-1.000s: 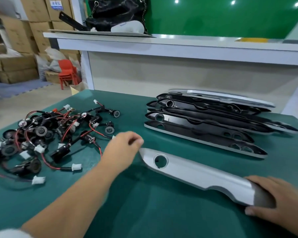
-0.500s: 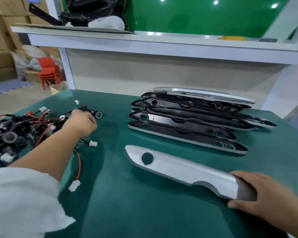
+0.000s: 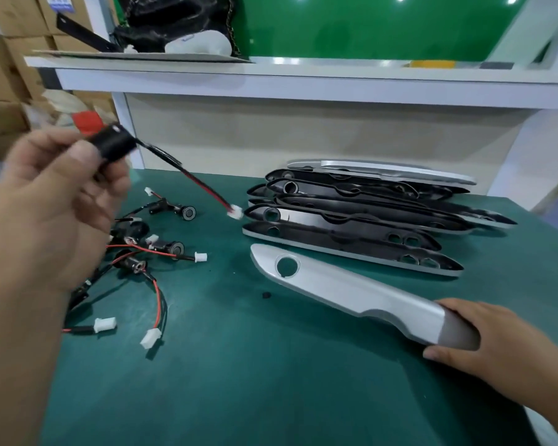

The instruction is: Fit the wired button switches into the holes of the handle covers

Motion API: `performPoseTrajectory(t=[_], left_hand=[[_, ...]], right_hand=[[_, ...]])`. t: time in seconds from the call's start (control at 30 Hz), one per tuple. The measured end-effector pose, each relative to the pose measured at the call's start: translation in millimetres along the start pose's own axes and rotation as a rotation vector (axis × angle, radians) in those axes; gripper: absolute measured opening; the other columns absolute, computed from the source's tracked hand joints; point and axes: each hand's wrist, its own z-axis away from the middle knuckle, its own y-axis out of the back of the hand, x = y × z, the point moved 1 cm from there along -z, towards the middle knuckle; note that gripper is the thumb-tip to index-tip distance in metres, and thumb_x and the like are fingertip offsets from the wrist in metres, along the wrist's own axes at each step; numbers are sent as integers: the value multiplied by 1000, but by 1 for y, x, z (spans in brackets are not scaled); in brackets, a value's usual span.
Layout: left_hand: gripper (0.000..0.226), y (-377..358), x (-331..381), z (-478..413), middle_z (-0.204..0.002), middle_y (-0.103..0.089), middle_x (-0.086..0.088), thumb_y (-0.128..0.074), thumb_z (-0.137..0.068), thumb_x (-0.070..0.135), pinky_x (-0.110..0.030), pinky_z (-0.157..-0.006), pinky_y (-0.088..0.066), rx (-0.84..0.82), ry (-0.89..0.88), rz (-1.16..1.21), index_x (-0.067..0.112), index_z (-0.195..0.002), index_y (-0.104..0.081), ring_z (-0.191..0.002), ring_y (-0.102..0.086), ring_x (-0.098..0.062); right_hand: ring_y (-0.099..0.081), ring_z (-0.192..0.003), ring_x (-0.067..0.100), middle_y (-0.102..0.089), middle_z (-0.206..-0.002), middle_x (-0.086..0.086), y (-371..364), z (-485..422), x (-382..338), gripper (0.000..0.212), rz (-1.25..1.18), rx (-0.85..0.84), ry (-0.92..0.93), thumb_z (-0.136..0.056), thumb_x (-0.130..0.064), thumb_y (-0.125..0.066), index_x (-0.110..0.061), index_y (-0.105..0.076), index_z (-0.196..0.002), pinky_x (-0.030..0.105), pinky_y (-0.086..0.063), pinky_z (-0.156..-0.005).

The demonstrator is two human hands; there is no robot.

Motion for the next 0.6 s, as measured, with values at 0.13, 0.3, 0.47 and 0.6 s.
performPoseTrajectory(t=[0.13, 0.3, 0.47, 0.6], left_hand=[[25, -29, -22, 47, -79, -70, 9, -82, -58, 37, -13, -63, -54, -278, 22, 112, 32, -77, -68, -64, -68, -4], [35, -36, -45, 58, -77, -69, 7, -88, -50, 40, -16, -64, -55, -282, 127, 111, 30, -77, -69, -65, -69, -9], [36, -33, -54, 62, -74, -69, 7, -90, -49, 40, -17, -64, -56, -279, 155, 111, 29, -76, -69, -63, -69, -8], [30, -29, -54, 61, -78, -70, 8, -87, -56, 32, -18, -67, -56, -270, 118, 77, 30, -80, -69, -66, -69, -10]], right_hand=[[-44, -95, 6, -47, -104, -21, 2, 3, -3, 101, 12, -15, -43, -39, -95, -38, -44, -45, -126, 26, -39, -80], [-45, -96, 8, -47, -101, -21, 6, 7, -6, 94, 23, -31, -59, -44, -93, -41, -45, -45, -125, 28, -41, -81], [-48, -101, 9, -53, -110, -19, 8, 9, -9, 87, 59, -10, -53, -53, -88, -47, -43, -43, -127, 29, -42, -84], [-45, -98, 7, -49, -104, -22, 12, 11, -13, 89, 64, -2, -43, -52, -88, -45, -43, -43, -128, 27, -37, -80]])
